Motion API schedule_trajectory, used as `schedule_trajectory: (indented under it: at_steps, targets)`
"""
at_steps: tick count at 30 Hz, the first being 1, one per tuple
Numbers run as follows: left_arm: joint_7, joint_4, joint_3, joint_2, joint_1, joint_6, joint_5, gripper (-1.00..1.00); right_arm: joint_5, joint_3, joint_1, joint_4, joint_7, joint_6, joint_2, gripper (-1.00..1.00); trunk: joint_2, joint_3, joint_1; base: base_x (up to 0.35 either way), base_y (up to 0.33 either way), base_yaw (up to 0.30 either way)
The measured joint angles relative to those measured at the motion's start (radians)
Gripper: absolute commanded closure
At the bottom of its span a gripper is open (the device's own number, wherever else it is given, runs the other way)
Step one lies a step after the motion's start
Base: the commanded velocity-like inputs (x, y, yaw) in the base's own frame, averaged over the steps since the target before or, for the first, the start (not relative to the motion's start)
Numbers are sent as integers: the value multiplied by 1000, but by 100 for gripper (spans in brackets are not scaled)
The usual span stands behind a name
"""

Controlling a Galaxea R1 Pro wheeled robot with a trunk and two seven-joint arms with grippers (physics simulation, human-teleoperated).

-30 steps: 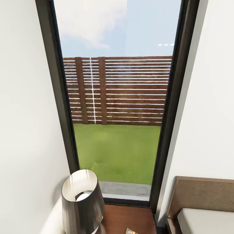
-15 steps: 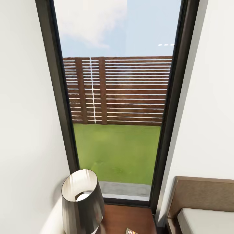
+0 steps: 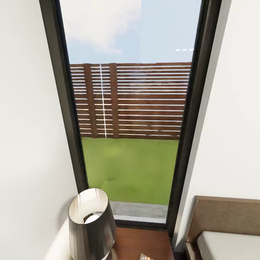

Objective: In the bedroom, move the book from the bed onto either nightstand, and place the two sandals side by side next to the bed.

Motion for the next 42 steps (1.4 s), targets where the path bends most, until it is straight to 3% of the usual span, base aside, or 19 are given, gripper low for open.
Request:
schedule_trajectory:
  at_steps: [42]
  targets:
    - [0, 20, 0, 0, 1, 0, 0, -100, 3, 1, 2, -1, 0, 0, 12, -100, 0, 0, 0, 0, 0, 0]
